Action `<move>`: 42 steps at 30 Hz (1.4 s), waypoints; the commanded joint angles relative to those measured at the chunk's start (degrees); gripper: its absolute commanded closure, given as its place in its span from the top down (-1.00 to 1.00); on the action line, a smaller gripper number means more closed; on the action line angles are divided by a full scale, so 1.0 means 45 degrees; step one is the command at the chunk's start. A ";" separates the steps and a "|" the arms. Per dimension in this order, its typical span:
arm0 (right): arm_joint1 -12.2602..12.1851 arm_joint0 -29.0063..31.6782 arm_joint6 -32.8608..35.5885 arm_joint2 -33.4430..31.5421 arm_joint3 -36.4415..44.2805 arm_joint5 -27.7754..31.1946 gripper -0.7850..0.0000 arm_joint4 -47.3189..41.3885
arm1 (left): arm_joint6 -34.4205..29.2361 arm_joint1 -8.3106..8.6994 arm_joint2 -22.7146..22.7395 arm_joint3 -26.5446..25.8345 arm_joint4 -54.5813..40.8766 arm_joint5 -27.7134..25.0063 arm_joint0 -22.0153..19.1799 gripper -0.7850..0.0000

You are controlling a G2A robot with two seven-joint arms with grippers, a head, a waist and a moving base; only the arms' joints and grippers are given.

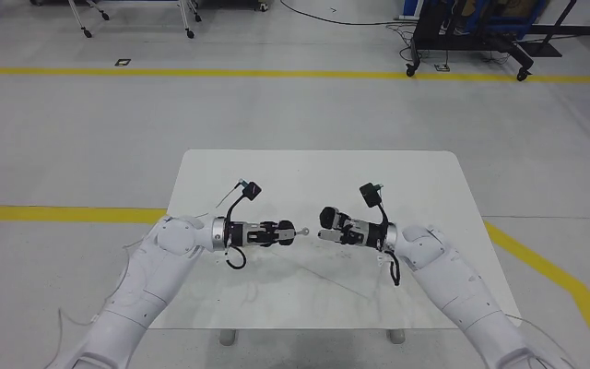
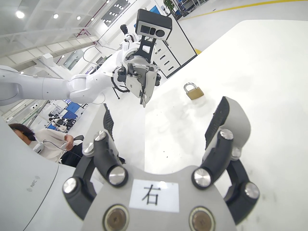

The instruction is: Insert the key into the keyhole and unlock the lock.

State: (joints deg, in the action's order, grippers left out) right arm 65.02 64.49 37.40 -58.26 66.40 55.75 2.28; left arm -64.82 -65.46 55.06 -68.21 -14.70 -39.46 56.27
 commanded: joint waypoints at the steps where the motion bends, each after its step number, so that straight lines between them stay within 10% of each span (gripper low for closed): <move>1: -0.0053 0.0029 0.0427 0.0042 0.0191 -0.0390 0.28 -0.0078 | 0.0032 0.0019 -0.0105 0.0015 -0.0023 -0.0032 -0.0046 -1.00; 15: -0.0225 -0.0136 0.2357 0.0491 0.0462 -0.0600 -0.45 -0.1703 | 0.0164 0.0075 -0.0899 0.0286 0.0029 -0.0164 -0.0448 -1.00; 28: -0.0258 -0.0405 0.2804 0.0875 0.0353 -0.0869 -0.38 -0.2076 | 0.0268 0.0098 -0.1364 0.0467 -0.0088 -0.0267 -0.0703 -1.00; 31: -0.0258 -0.0420 0.2735 0.0936 0.0363 -0.0898 -0.58 -0.1965 | 0.0289 0.0101 -0.1453 0.0495 -0.0105 -0.0288 -0.0751 -1.00; 32: -0.0259 -0.0418 0.2706 0.0951 0.0374 -0.0907 -1.00 -0.1946 | 0.0289 0.0102 -0.1484 0.0506 -0.0094 -0.0288 -0.0771 -1.00; 38: -0.0272 -0.0386 0.2507 0.1038 0.0515 -0.0982 -1.00 -0.1560 | 0.0316 0.0108 -0.1591 0.0597 -0.0132 -0.0315 -0.0851 -1.00; 40: -0.0283 -0.0361 0.2418 0.1045 0.0587 -0.0996 -1.00 -0.1366 | 0.0317 0.0111 -0.1623 0.0612 -0.0110 -0.0316 -0.0874 -0.29; 42: -0.0298 -0.0322 0.2302 0.1032 0.0659 -0.0973 -1.00 -0.1219 | 0.0329 0.0113 -0.1627 0.0649 -0.0147 -0.0327 -0.0881 1.00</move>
State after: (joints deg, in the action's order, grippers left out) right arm 63.71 62.97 47.99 -53.57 69.24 51.29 -3.49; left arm -63.38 -64.96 47.73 -65.39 -15.26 -40.89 52.32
